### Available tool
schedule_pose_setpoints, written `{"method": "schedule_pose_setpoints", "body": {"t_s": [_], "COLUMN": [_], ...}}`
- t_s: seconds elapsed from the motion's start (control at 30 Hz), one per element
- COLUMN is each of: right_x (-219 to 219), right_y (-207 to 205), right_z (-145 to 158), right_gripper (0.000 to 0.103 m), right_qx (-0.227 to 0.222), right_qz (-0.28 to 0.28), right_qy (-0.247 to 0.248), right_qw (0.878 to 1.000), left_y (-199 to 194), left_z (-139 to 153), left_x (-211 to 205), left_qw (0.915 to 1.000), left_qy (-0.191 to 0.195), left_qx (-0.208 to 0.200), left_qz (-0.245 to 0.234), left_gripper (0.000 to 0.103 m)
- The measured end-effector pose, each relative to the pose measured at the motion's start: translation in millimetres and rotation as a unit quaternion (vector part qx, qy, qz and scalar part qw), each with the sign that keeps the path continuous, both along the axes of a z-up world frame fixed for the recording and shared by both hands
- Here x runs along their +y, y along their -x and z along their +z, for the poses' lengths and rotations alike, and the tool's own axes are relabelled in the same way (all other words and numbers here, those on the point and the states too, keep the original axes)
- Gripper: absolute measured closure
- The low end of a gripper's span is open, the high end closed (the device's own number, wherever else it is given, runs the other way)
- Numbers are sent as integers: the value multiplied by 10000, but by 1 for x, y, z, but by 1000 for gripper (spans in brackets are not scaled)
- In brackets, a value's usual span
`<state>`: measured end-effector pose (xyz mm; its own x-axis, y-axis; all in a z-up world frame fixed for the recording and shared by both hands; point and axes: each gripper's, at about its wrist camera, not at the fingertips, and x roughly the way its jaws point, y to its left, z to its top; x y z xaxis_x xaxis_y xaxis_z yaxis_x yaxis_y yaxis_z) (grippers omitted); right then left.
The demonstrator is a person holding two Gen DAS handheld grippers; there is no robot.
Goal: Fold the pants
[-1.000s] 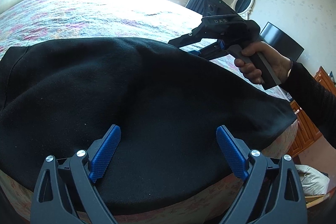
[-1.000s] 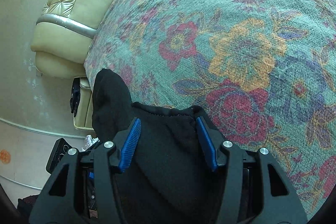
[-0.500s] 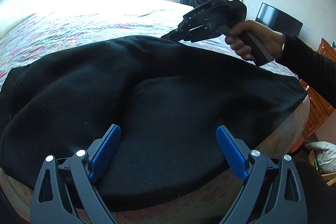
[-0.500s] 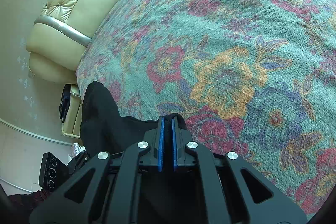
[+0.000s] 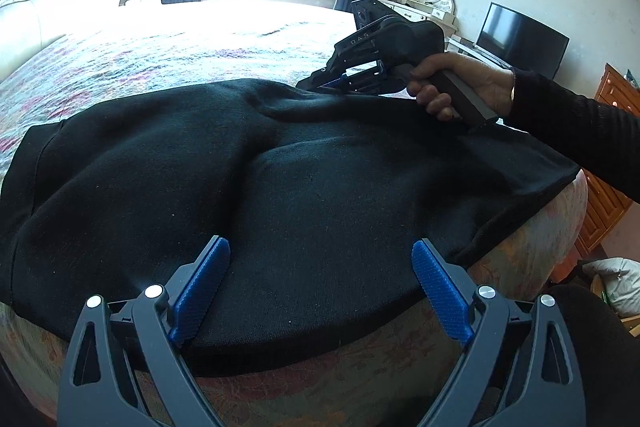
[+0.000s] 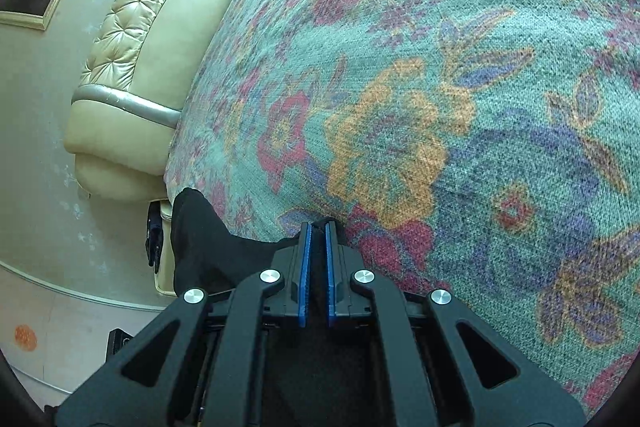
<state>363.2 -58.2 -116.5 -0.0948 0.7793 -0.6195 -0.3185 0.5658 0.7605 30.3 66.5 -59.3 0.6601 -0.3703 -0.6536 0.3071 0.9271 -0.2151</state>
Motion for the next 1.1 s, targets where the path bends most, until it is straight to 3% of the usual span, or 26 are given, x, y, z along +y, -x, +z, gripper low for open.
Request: {"method": "schedule_pose_setpoints", "body": {"t_s": [0.13,0.2,0.27,0.33,0.47,0.57,0.73,0.93,1.0,1.1], "right_x": [-9,-25,-54,-82,-154,-228,-389,-565,-597,-614], "right_y": [0,-3,-6,2,46,98,185,296,319,336], "right_z": [4,13,21,40,80,108,129,102,77,41], "right_gripper": [92,81,59,44,29,24,21,21,21,21], "right_qx": [39,-166,-167,-377,-748,-1120,-1420,-1058,-713,-365], "right_qz": [-181,-567,-1029,-1330,-1761,-2319,-3764,-5807,-6089,-6163], "right_qy": [-128,-41,-118,-143,-355,-236,311,810,770,91], "right_qw": [9997,9982,9945,9903,9809,9660,9150,8032,7863,7866], "left_y": [8,11,12,13,18,19,7,-20,-28,-28], "left_z": [0,0,1,4,14,25,36,20,9,0], "left_x": [8,11,14,17,26,36,61,94,104,116], "left_qw": [9998,9998,9997,9995,9986,9975,9924,9796,9734,9630], "left_qy": [191,194,159,183,289,327,359,591,888,1313], "left_qx": [28,98,177,252,273,196,179,512,711,798], "left_qz": [73,35,12,51,341,594,1160,1853,1990,2212], "left_gripper": [12,12,12,12,12,12,12,12,12,12]}}
